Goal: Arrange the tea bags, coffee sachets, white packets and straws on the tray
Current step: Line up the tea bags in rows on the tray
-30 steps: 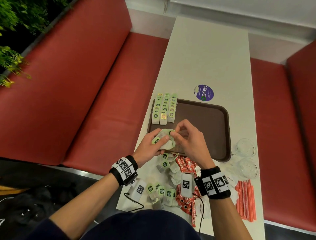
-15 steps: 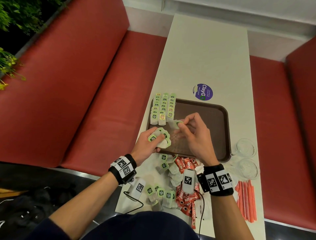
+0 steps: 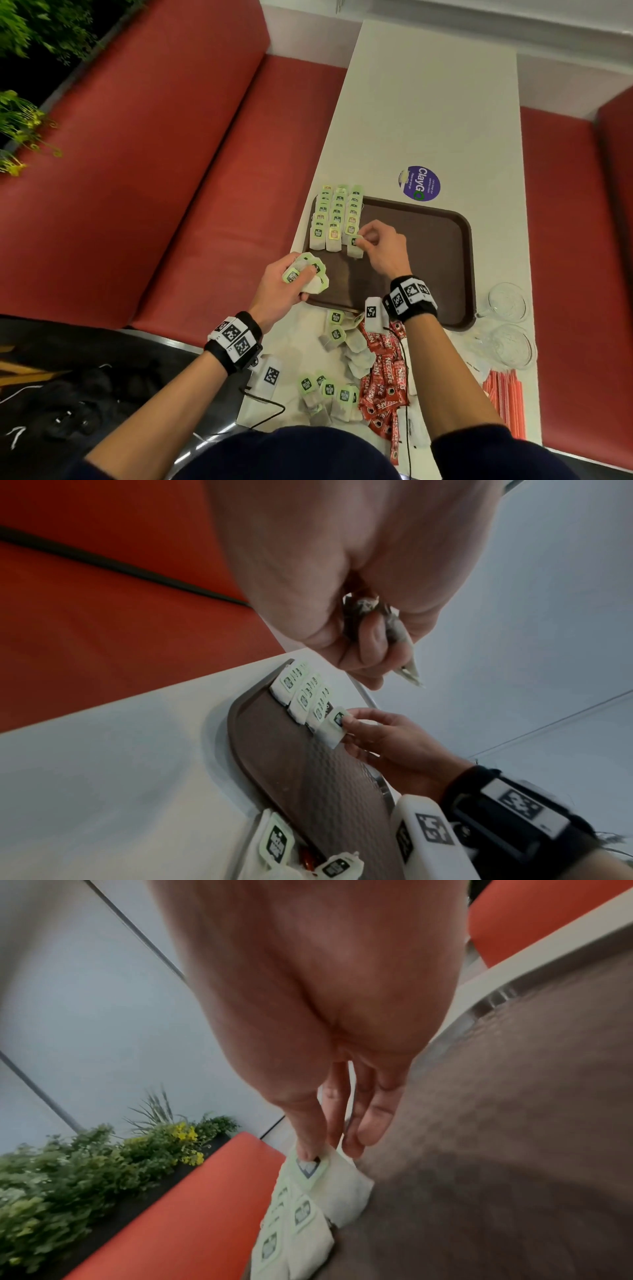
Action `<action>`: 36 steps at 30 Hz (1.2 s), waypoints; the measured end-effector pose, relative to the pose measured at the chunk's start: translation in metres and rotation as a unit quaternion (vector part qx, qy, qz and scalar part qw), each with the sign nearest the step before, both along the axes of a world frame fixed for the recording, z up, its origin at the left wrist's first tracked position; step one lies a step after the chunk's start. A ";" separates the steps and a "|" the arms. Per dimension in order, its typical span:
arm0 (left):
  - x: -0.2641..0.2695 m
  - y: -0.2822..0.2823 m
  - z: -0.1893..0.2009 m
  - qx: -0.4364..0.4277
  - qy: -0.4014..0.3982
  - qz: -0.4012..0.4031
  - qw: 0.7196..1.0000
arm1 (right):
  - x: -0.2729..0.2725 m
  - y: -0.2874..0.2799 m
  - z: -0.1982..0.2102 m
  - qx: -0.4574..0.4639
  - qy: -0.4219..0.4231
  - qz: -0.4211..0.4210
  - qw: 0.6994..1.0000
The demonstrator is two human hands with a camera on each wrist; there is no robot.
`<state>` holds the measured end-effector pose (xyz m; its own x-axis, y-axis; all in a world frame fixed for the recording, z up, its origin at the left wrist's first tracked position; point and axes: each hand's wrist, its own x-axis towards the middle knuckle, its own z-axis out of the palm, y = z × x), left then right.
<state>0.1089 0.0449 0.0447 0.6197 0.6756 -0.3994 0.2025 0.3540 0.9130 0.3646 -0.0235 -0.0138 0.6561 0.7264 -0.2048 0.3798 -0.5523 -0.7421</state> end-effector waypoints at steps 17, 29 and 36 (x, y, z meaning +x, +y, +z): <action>-0.012 0.012 -0.008 -0.005 0.005 0.021 1.000 | 0.001 0.022 -0.042 0.020 0.011 -0.115 0.993; -0.011 0.013 -0.008 -0.003 0.004 0.017 1.000 | -0.019 0.016 -0.044 0.021 0.003 -0.122 0.992; -0.013 0.015 -0.010 0.002 0.001 0.013 1.000 | -0.015 0.022 -0.045 0.006 -0.023 -0.097 0.995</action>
<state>0.0963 0.0601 0.0349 0.6013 0.6934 -0.3971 0.1944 0.3550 0.9144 0.3499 -0.0018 -0.0587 0.7922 0.5880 -0.1636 0.3016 -0.6102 -0.7326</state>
